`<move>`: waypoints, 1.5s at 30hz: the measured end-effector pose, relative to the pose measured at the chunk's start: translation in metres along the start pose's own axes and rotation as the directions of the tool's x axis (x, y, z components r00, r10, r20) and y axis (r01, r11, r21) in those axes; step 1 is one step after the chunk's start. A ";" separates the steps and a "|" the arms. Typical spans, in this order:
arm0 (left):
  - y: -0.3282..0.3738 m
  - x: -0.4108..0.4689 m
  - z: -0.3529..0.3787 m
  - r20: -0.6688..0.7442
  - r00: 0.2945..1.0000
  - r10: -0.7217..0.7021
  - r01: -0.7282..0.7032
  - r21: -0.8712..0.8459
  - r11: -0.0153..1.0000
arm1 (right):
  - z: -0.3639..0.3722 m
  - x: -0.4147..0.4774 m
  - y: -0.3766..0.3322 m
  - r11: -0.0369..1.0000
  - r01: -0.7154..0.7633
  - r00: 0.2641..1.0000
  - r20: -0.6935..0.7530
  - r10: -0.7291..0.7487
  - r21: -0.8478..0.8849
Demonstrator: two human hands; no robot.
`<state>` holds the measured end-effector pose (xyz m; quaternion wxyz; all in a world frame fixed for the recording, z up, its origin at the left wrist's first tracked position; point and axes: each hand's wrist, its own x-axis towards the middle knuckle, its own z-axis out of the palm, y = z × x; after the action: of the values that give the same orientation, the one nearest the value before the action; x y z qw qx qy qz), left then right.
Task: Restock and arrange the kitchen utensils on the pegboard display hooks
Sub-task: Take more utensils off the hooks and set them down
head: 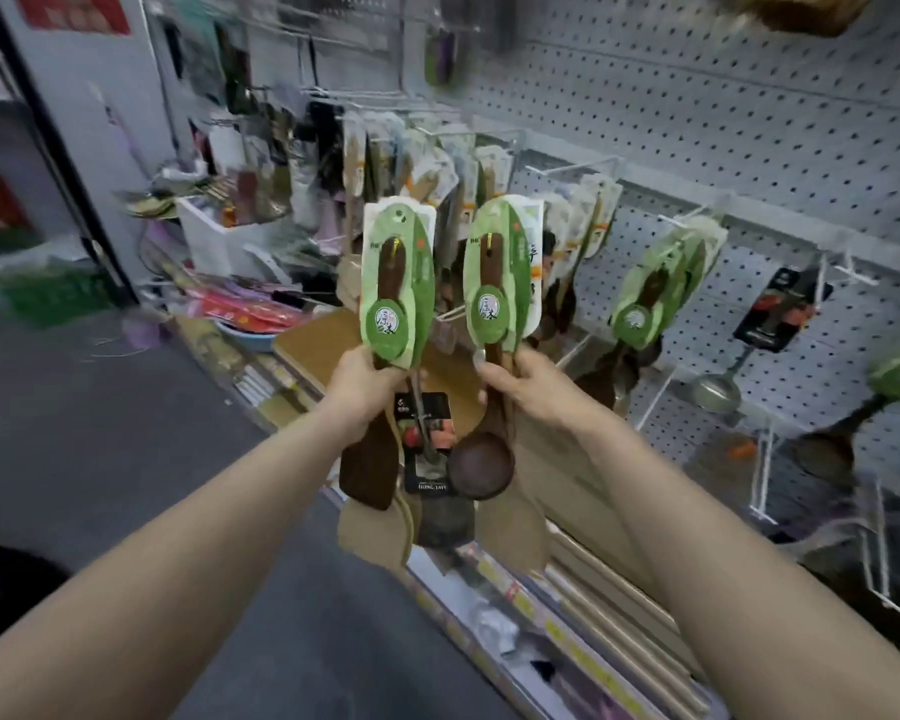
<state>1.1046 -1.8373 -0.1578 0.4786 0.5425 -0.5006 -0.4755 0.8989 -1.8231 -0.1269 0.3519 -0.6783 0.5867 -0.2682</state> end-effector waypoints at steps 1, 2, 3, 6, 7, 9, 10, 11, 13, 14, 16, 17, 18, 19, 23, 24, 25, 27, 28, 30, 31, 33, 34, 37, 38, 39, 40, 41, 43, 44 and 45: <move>0.005 0.005 -0.018 -0.031 1.000 0.004 -0.004 -0.007 1.000 | 0.009 0.013 -0.013 0.999 0.037 0.999 0.030 -0.036 -0.035; 0.010 0.010 -0.033 -0.053 0.999 0.001 -0.001 -0.008 1.000 | 0.017 0.023 -0.026 0.996 0.050 0.998 0.048 -0.046 -0.075; 0.014 0.015 -0.049 -0.072 0.997 -0.011 0.011 -0.005 1.000 | 0.025 0.032 -0.043 0.994 0.068 0.996 0.062 -0.063 -0.082; 0.023 0.031 -0.099 -0.126 0.992 -0.015 0.009 -0.043 0.999 | 0.055 0.068 -0.088 0.985 0.161 0.984 0.089 -0.155 -0.069; 0.024 0.037 -0.114 -0.145 0.989 -0.022 0.017 -0.037 0.999 | 0.064 0.080 -0.100 0.980 0.190 0.978 0.098 -0.184 -0.058; 0.027 0.049 -0.145 -0.190 0.981 -0.036 0.033 -0.019 0.999 | 0.087 0.110 -0.121 0.972 0.231 0.966 0.132 -0.224 -0.045; 0.027 0.057 -0.160 -0.209 0.977 -0.036 0.033 -0.020 0.999 | 0.097 0.123 -0.132 0.967 0.252 0.958 0.153 -0.244 -0.037; 0.026 0.065 -0.177 -0.230 0.973 -0.033 0.029 -0.021 0.999 | 0.110 0.141 -0.143 0.960 0.279 0.947 0.176 -0.270 -0.030; 0.025 0.083 -0.205 -0.274 0.961 -0.037 0.034 -0.015 0.999 | 0.133 0.172 -0.161 0.951 0.308 0.932 0.209 -0.297 -0.025; 0.025 0.093 -0.221 -0.298 0.953 -0.043 0.042 -0.012 0.999 | 0.145 0.191 -0.170 0.949 0.314 0.928 0.220 -0.302 -0.023; 0.024 0.113 -0.247 -0.338 0.939 -0.060 0.059 -0.015 0.998 | 0.163 0.223 -0.186 0.940 0.342 0.912 0.242 -0.331 -0.005; 0.024 0.124 -0.261 -0.361 0.930 -0.068 0.069 -0.010 0.998 | 0.174 0.243 -0.194 0.935 0.354 0.903 0.262 -0.341 -0.005; 0.024 0.136 -0.274 -0.387 0.919 -0.075 0.080 -0.002 0.997 | 0.183 0.262 -0.203 0.927 0.374 0.893 0.276 -0.357 -0.011; 0.025 0.147 -0.287 -0.408 0.910 -0.077 0.086 0.003 0.996 | 0.193 0.281 -0.213 0.924 0.381 0.884 0.295 -0.363 -0.004; 0.021 0.185 -0.334 -0.494 0.862 -0.114 0.119 -0.021 0.993 | 0.232 0.342 -0.246 0.910 0.410 0.849 0.341 -0.404 0.057; 0.019 0.196 -0.348 -0.519 0.845 -0.128 0.127 -0.038 0.991 | 0.245 0.358 -0.255 0.906 0.415 0.836 0.359 -0.415 0.084; 0.017 0.203 -0.358 -0.534 0.833 -0.142 0.134 -0.053 0.989 | 0.255 0.369 -0.261 0.905 0.411 0.824 0.380 -0.421 0.111; 0.012 0.219 -0.384 -0.559 0.811 -0.175 0.145 -0.096 0.985 | 0.282 0.397 -0.274 0.905 0.406 0.804 0.421 -0.420 0.126; 0.008 0.228 -0.396 -0.565 0.803 -0.188 0.148 -0.115 0.982 | 0.294 0.409 -0.280 0.903 0.418 0.798 0.434 -0.418 0.102; 0.000 0.247 -0.425 -0.576 0.791 -0.205 0.156 -0.135 0.979 | 0.319 0.436 -0.293 0.899 0.432 0.790 0.450 -0.416 0.072; -0.004 0.260 -0.443 -0.583 0.784 -0.212 0.159 -0.142 0.977 | 0.335 0.452 -0.301 0.900 0.430 0.789 0.456 -0.412 0.068; -0.011 0.282 -0.473 -0.593 0.772 -0.226 0.174 -0.145 0.974 | 0.358 0.476 -0.315 0.901 0.429 0.787 0.463 -0.407 0.064; -0.015 0.296 -0.493 -0.595 0.770 -0.232 0.181 -0.144 0.973 | 0.374 0.491 -0.325 0.906 0.415 0.789 0.466 -0.401 0.077; -0.022 0.333 -0.548 -0.587 0.771 -0.247 0.202 -0.143 0.969 | 0.413 0.529 -0.353 0.916 0.387 0.799 0.459 -0.389 0.102; -0.024 0.346 -0.569 -0.585 0.769 -0.258 0.211 -0.149 0.966 | 0.427 0.543 -0.365 0.922 0.376 0.804 0.462 -0.375 0.094; -0.025 0.357 -0.587 -0.578 0.770 -0.269 0.223 -0.151 0.963 | 0.437 0.555 -0.375 0.923 0.375 0.805 0.465 -0.368 0.083; -0.026 0.369 -0.606 -0.571 0.772 -0.278 0.234 -0.150 0.960 | 0.448 0.567 -0.387 0.927 0.369 0.811 0.463 -0.356 0.067; -0.026 0.380 -0.622 -0.560 0.778 -0.286 0.247 -0.145 0.958 | 0.459 0.580 -0.397 0.928 0.366 0.814 0.460 -0.354 0.066; -0.026 0.406 -0.657 -0.533 0.797 -0.283 0.261 -0.119 0.958 | 0.481 0.608 -0.418 0.930 0.359 0.823 0.444 -0.355 0.078; -0.028 0.419 -0.675 -0.526 0.803 -0.281 0.266 -0.107 0.958 | 0.492 0.622 -0.427 0.935 0.343 0.830 0.437 -0.346 0.088; -0.029 0.434 -0.691 -0.517 0.809 -0.280 0.270 -0.098 0.958 | 0.502 0.636 -0.436 0.940 0.327 0.840 0.427 -0.334 0.094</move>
<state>1.8148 -2.2396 -0.1410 0.5285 0.7136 -0.2621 -0.3779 1.6597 -2.3401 -0.1184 0.4286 -0.8088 0.3647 -0.1708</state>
